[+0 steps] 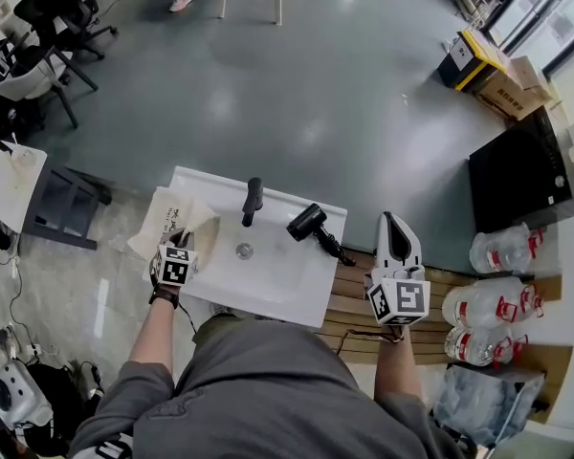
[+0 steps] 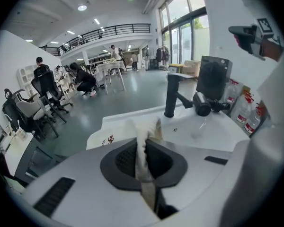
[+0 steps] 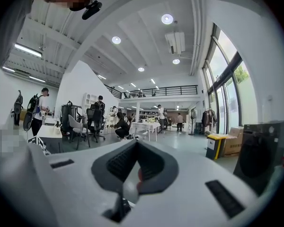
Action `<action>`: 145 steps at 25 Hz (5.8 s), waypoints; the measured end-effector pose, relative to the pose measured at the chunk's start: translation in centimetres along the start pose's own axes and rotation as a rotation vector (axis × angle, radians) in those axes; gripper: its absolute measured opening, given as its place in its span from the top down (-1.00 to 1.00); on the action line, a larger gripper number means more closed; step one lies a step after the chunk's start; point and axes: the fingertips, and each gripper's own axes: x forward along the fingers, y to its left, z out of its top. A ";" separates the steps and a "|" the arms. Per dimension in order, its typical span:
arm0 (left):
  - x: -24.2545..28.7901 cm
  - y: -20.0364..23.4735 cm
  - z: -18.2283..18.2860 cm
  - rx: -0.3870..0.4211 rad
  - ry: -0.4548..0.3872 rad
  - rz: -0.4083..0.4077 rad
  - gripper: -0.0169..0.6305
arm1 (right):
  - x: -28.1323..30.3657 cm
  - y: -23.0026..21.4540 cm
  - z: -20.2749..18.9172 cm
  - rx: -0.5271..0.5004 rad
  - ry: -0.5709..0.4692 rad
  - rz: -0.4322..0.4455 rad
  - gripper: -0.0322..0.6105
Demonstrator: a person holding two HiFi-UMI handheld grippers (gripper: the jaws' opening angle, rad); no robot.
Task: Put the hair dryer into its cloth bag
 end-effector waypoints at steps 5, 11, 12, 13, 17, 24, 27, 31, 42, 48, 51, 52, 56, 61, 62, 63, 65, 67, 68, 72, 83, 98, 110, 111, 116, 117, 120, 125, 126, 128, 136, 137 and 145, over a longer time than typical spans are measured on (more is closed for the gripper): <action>-3.4 -0.5 3.9 -0.004 -0.094 -0.008 0.93 | -0.2 0.8 0.4 0.004 -0.014 0.021 0.89; -6.7 -1.7 7.6 0.014 -0.199 -0.037 0.93 | -0.5 1.9 0.7 0.006 -0.027 0.047 0.89; -7.2 -2.0 8.1 0.010 -0.215 -0.049 0.93 | -0.5 2.1 0.8 0.006 -0.030 0.051 0.90; -7.8 -2.3 8.6 0.006 -0.228 -0.060 0.93 | -0.6 2.3 0.9 0.005 -0.032 0.056 0.90; -10.0 -3.1 10.6 -0.010 -0.274 -0.093 0.93 | -0.8 2.9 1.2 0.007 -0.043 0.066 0.90; -11.3 -2.3 10.9 -0.083 -0.260 -0.055 0.93 | -1.0 4.4 1.0 0.007 -0.045 0.090 0.89; -11.6 -2.3 10.6 -0.123 -0.251 -0.055 0.93 | -1.2 4.7 1.2 0.008 -0.049 0.095 0.89; -12.0 -2.2 10.5 -0.151 -0.256 -0.053 0.93 | -1.4 4.8 1.1 0.011 -0.050 0.100 0.90; -12.3 -2.2 10.6 -0.174 -0.258 -0.048 0.93 | -0.8 6.1 1.0 0.086 -0.067 0.236 0.48; -12.2 -1.9 10.4 -0.181 -0.252 -0.040 0.93 | 0.2 7.4 -0.4 0.046 -0.022 0.322 0.15; -12.2 -1.9 10.3 -0.188 -0.246 -0.036 0.93 | 0.8 7.5 -2.1 0.012 0.016 0.336 0.15; -12.2 -1.9 10.3 -0.189 -0.245 -0.035 0.93 | 1.0 7.5 -2.8 -0.002 0.033 0.341 0.15; -12.0 -1.9 10.3 -0.192 -0.237 -0.032 0.93 | 2.4 7.4 -6.5 -0.062 0.117 0.362 0.15; -11.8 -2.1 10.3 -0.198 -0.224 -0.026 0.93 | 3.9 7.1 -13.1 -0.116 0.259 0.402 0.15; -11.8 -2.2 10.3 -0.199 -0.222 -0.025 0.93 | 4.1 6.9 -14.5 -0.122 0.289 0.408 0.15; -11.7 -2.2 10.3 -0.199 -0.220 -0.023 0.93 | 4.4 6.8 -15.9 -0.127 0.318 0.413 0.15; -11.6 -2.1 10.3 -0.201 -0.213 -0.017 0.93 | 4.8 6.5 -18.5 -0.135 0.374 0.426 0.15; -11.7 -2.0 10.2 -0.203 -0.205 -0.010 0.93 | 5.1 6.4 -20.8 -0.146 0.429 0.442 0.15; -11.7 -1.9 10.2 -0.205 -0.202 -0.006 0.93 | 5.3 6.4 -21.9 -0.152 0.454 0.452 0.15; -11.9 -1.5 9.9 -0.215 -0.188 0.010 0.93 | 5.9 6.2 -26.2 -0.178 0.555 0.479 0.15; -11.8 -1.0 9.2 -0.226 -0.143 0.048 0.93 | 6.2 5.6 -34.4 -0.216 0.768 0.521 0.15; -10.8 -0.9 8.2 -0.218 -0.095 0.033 0.93 | 6.5 6.2 -38.6 -0.204 0.962 0.507 0.08; -9.9 -0.7 8.1 -0.218 -0.089 0.013 0.93 | 6.0 6.6 -38.2 -0.164 0.980 0.556 0.15; -9.9 -0.7 8.2 -0.219 -0.088 0.010 0.93 | 5.9 6.7 -37.9 -0.154 0.982 0.564 0.15; -9.8 -1.1 8.3 -0.240 -0.092 -0.011 0.93 | 4.6 7.3 -36.2 -0.083 0.976 0.582 0.15; -9.9 -1.1 8.2 -0.247 -0.094 -0.015 0.93 | 4.4 7.4 -35.7 -0.072 0.971 0.585 0.15; -9.7 -1.1 8.3 -0.270 -0.100 -0.031 0.93 | 3.7 7.7 -33.8 -0.052 0.945 0.600 0.15; -9.9 -1.2 8.6 -0.289 -0.117 -0.055 0.93 | 2.4 7.9 -29.6 -0.048 0.895 0.610 0.15; -9.9 -1.3 8.7 -0.291 -0.123 -0.060 0.93 | 2.0 8.0 -28.8 -0.054 0.884 0.613 0.15; -10.0 -1.3 8.7 -0.293 -0.133 -0.068 0.93 | 1.3 8.4 -27.3 -0.064 0.863 0.622 0.15; -10.1 -1.5 9.4 -0.283 -0.165 -0.104 0.94 | -1.0 10.8 -24.2 -0.089 0.829 0.660 0.15; -10.1 -1.5 9.4 -0.281 -0.168 -0.108 0.93 | -1.2 11.3 -24.1 -0.095 0.828 0.667 0.15; -10.0 -1.5 9.1 -0.277 -0.168 -0.117 0.93 | -2.4 16.3 -22.8 -0.128 0.817 0.766 0.15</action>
